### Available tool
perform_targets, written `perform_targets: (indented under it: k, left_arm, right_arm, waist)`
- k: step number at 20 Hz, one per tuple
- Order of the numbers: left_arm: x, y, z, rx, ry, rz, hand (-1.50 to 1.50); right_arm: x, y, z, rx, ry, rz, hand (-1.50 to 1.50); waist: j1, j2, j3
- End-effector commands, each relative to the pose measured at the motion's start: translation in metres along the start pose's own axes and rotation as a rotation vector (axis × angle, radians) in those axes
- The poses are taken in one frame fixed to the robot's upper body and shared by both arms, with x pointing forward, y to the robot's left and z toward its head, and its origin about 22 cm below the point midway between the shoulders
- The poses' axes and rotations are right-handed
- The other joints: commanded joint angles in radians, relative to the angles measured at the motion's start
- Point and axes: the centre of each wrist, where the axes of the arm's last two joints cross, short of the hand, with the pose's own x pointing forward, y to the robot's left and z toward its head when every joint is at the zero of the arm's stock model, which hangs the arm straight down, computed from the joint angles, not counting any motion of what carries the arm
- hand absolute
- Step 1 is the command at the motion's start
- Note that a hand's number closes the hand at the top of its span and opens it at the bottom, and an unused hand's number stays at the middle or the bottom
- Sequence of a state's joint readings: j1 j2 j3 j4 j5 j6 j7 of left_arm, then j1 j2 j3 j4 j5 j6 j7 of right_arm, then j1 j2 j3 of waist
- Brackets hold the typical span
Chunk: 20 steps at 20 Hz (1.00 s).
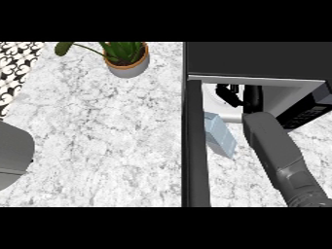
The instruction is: Pick up the milk, place it into the microwave and close the microwave
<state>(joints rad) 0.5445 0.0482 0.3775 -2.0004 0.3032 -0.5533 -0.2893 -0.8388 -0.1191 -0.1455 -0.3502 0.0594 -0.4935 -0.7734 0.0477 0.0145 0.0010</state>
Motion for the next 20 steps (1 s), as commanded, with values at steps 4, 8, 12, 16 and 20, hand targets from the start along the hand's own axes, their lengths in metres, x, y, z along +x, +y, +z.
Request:
perform_targets:
  k: [4, 8, 12, 16, 20]
  left_arm:
    - [-0.004, 0.000, 0.000, -0.025, 0.009, 0.019, -1.50]
    - [-0.004, 0.005, -0.012, -0.048, -0.018, -0.001, -1.50]
    - [-0.013, 0.006, -0.006, -0.023, -0.001, 0.008, -1.50]
    - [-0.003, 0.005, -0.022, -0.053, -0.012, -0.019, -1.50]
    - [-0.015, 0.001, -0.020, -0.073, -0.002, -0.003, -1.50]
  right_arm:
    - [0.007, 0.003, -0.015, -0.025, -0.088, 0.262, 1.50]
    - [0.008, 0.007, -0.015, -0.118, -0.031, 0.316, 1.50]
    - [0.005, 0.000, -0.017, -0.160, 0.008, 0.315, 1.50]
    - [-0.004, -0.034, -0.028, -0.194, 0.031, 0.310, 1.50]
    - [-0.017, -0.054, -0.021, -0.209, 0.063, 0.362, 1.50]
  waist:
    - [0.019, 0.007, 0.000]
    - [0.029, 0.015, 0.001]
    - [0.029, 0.016, 0.001]
    - [0.034, 0.023, 0.003]
    - [0.048, 0.033, 0.004]
